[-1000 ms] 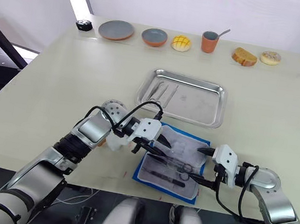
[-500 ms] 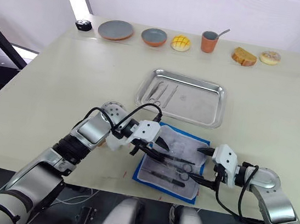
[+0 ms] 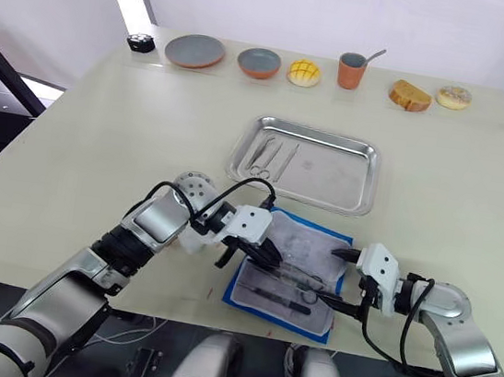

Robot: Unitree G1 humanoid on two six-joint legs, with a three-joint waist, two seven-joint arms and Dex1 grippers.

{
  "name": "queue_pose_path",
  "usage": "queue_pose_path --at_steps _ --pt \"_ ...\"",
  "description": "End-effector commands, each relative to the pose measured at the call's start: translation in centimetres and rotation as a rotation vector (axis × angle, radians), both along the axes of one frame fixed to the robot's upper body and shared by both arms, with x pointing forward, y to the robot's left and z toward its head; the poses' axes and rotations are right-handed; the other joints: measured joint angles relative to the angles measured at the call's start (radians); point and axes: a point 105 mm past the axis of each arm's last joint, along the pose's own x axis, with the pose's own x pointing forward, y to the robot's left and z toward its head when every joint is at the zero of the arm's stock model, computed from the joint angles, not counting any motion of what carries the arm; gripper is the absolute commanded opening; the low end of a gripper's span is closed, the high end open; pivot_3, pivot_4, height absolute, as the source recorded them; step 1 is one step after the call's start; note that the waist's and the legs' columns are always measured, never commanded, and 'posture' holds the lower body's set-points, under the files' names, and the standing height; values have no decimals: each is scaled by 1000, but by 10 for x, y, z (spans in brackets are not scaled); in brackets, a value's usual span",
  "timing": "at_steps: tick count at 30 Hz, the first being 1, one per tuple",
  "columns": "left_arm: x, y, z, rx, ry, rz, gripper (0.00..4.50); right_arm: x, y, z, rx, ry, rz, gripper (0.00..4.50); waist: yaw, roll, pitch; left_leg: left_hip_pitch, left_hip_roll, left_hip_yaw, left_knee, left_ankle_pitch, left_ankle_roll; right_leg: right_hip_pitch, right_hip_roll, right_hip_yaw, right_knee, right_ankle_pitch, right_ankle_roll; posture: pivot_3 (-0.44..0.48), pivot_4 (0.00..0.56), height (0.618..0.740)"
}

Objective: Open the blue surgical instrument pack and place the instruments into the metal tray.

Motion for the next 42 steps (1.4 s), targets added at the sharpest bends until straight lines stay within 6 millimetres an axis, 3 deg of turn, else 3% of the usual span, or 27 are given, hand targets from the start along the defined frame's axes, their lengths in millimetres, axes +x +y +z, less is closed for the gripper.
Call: queue_pose_path --at_steps 1,13,23,34,42 --pt "-1 0 -5 56 3 -2 63 -14 -5 -32 -69 144 -16 4500 0 0 0 0 0 0 0 0 0 0 0 0 0 0 0 0 150 740" --pt "5 -9 23 90 -1 56 63 -14 2 -35 -67 145 -3 4500 -5 0 0 0 0 0 0 0 0 0 0 0 1 0 0 0 150 740" --pt "3 -2 38 173 35 82 63 -14 8 -37 -73 145 1 4500 -10 0 0 1 1 0 0 0 0 0 2 1 2 0 0 0 150 740" --pt "7 14 50 241 67 129 63 -15 11 -41 -90 154 3 4500 -10 0 1 1 2 1 0 0 0 0 3 1 2 0 0 0 150 740" --pt "9 47 58 273 75 190 63 -15 10 -43 -94 161 5 4500 -11 0 1 1 2 1 0 0 0 -1 3 2 2 0 0 0 150 740"
